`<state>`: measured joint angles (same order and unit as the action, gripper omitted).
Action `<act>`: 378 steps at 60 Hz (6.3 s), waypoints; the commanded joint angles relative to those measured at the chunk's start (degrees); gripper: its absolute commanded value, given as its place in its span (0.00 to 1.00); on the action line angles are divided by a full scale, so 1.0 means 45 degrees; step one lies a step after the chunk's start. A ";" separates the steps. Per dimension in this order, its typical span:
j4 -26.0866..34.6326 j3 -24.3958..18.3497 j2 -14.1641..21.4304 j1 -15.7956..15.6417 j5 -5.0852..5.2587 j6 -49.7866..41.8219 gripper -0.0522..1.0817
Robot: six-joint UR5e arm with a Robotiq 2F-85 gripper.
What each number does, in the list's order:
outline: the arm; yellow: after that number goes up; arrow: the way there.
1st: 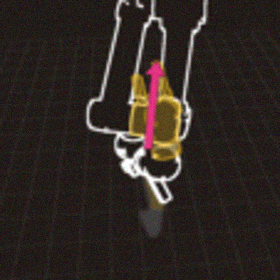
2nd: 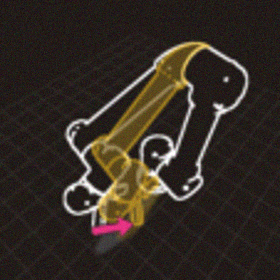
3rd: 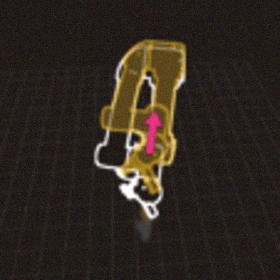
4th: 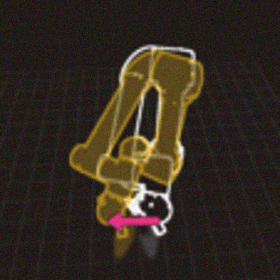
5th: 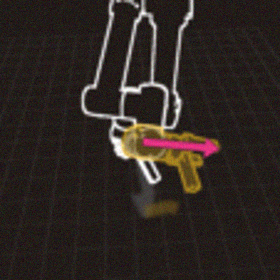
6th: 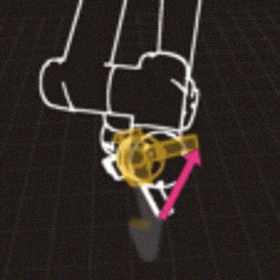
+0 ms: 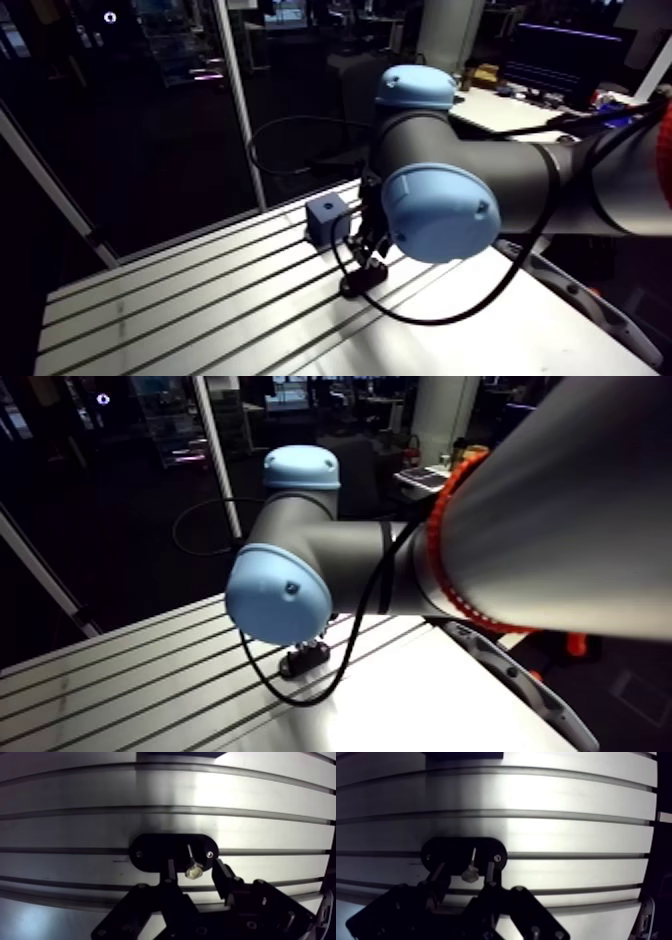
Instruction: Pick up the M10 bolt and insert it into the hex recess until seated.
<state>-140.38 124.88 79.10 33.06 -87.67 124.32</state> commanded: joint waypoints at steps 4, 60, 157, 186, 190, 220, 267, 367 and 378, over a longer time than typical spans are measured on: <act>-0.0048 -0.0006 -0.0048 0.0000 -0.0001 0.0002 0.49; -0.0048 -0.0026 -0.0226 0.0000 -0.0020 0.0001 0.60; -0.0048 -0.0025 -0.0226 0.0000 -0.0040 -0.0018 0.68; -0.0048 -0.0178 -0.0093 0.0019 0.0016 0.0018 0.70; -0.0029 -0.0237 -0.0015 0.0003 0.0038 0.0021 0.70; 0.2402 -0.2059 0.1068 -0.0078 0.0410 -0.0216 0.81; 0.8316 -0.7200 -0.0466 -0.1542 -0.1141 0.1095 0.92; 0.7903 -0.9777 -0.3938 -0.2970 -0.2498 0.3323 0.97; 0.7884 -0.9699 -0.3919 -0.2950 -0.2521 0.3248 0.98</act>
<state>-104.69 80.82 61.54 19.71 -98.90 139.25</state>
